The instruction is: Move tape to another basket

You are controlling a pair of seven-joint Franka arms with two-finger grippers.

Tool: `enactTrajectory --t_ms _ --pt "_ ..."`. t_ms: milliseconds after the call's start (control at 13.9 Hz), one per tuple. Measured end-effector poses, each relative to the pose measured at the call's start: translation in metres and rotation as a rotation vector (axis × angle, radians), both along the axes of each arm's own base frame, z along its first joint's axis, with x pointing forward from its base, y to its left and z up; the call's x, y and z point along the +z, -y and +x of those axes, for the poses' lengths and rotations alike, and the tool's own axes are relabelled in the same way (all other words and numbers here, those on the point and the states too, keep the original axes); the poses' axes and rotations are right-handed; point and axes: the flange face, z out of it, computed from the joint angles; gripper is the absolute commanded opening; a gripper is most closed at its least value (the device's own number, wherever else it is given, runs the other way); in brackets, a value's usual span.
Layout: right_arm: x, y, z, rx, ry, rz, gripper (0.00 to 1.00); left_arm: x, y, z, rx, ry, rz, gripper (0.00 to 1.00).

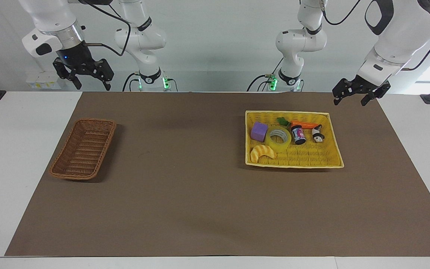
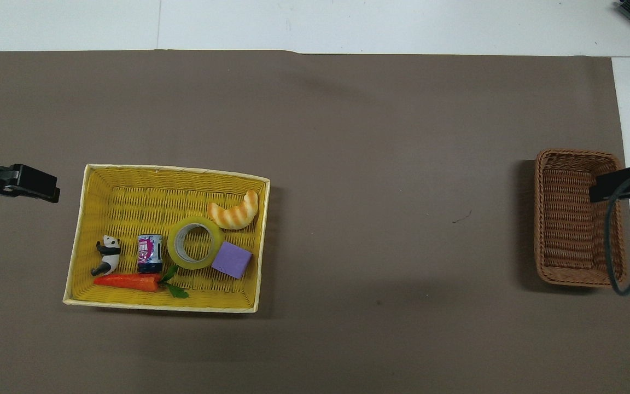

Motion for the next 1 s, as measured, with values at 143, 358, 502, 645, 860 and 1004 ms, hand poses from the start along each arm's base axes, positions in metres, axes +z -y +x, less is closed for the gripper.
enactTrajectory --t_ms 143,358,502,645,860,1004 --pt "0.0 0.0 0.0 0.0 -0.001 0.0 1.0 0.003 0.0 -0.002 0.0 0.0 0.0 1.0" --pt "0.0 0.0 0.0 0.0 -0.001 0.0 1.0 0.006 -0.005 -0.004 0.009 0.006 0.001 1.0" --pt "0.0 0.0 0.0 0.0 -0.001 0.0 1.0 0.006 -0.013 -0.003 0.024 0.006 0.001 1.0" --pt "-0.001 0.0 0.0 0.0 -0.001 0.0 1.0 0.006 -0.017 -0.003 0.031 0.006 0.001 1.0" --pt "-0.001 0.0 0.0 0.0 -0.002 0.0 1.0 0.006 -0.017 -0.003 0.03 0.006 0.001 1.0" --pt "-0.001 0.0 0.0 0.0 -0.002 0.0 1.0 0.006 -0.017 -0.003 0.03 0.006 0.001 1.0"
